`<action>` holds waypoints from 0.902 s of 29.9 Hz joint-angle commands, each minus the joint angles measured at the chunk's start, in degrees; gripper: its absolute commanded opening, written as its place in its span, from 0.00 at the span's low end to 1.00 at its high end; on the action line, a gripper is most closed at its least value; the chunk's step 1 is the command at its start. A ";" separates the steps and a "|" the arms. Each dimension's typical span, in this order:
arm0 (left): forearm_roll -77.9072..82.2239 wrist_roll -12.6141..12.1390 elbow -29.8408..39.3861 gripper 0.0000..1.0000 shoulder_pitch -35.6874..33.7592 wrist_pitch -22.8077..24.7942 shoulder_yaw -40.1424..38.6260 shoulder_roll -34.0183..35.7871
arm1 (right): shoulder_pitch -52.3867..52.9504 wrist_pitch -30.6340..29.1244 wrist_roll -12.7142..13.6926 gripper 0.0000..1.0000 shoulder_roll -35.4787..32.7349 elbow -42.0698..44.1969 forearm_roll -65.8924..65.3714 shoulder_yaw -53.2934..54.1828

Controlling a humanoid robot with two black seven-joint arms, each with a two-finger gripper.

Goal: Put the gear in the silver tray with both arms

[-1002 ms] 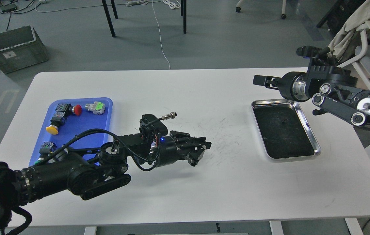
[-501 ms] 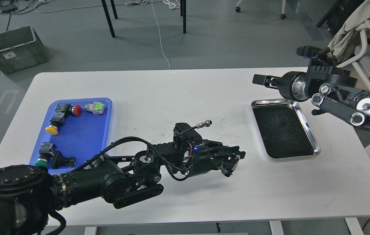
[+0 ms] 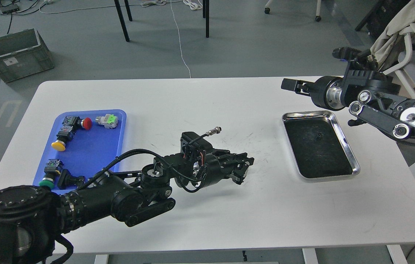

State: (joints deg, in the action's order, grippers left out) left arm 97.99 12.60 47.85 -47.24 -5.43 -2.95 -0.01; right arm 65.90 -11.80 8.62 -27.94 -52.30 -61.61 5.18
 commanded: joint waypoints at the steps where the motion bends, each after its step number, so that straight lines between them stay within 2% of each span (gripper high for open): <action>1: -0.69 -0.03 0.14 0.21 0.04 -1.24 -0.04 0.01 | -0.07 0.02 0.00 0.98 0.08 -0.08 0.00 0.01; 4: -2.36 -0.03 0.40 0.32 0.13 -2.56 -0.04 0.01 | -0.07 -0.07 0.00 0.98 0.17 0.01 0.00 0.01; 6: -3.59 -0.03 0.49 0.35 0.13 -2.91 -0.04 0.01 | -0.07 -0.07 0.00 0.98 0.17 0.01 0.00 0.01; 8: -5.17 0.23 1.02 0.45 0.13 -3.27 -0.04 0.01 | -0.07 -0.07 0.00 0.98 0.26 0.01 -0.09 0.01; 15: -15.10 0.41 3.04 0.58 -0.05 -4.41 -0.22 0.01 | -0.07 -0.07 0.00 0.98 0.61 0.09 -0.09 0.01; 21: -19.14 0.76 2.43 0.79 -0.22 -7.31 -0.65 0.01 | 0.01 -0.07 0.00 0.98 0.78 -0.17 0.26 0.18; 27: -23.98 0.85 2.16 0.94 -1.36 -7.75 -7.24 0.01 | 1.33 -0.59 -0.09 0.98 0.78 -3.76 6.14 0.45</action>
State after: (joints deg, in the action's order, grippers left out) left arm 76.28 13.35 50.07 -47.94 -13.19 -7.03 0.00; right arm 66.42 -12.10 8.55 -27.16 -53.83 -58.05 5.65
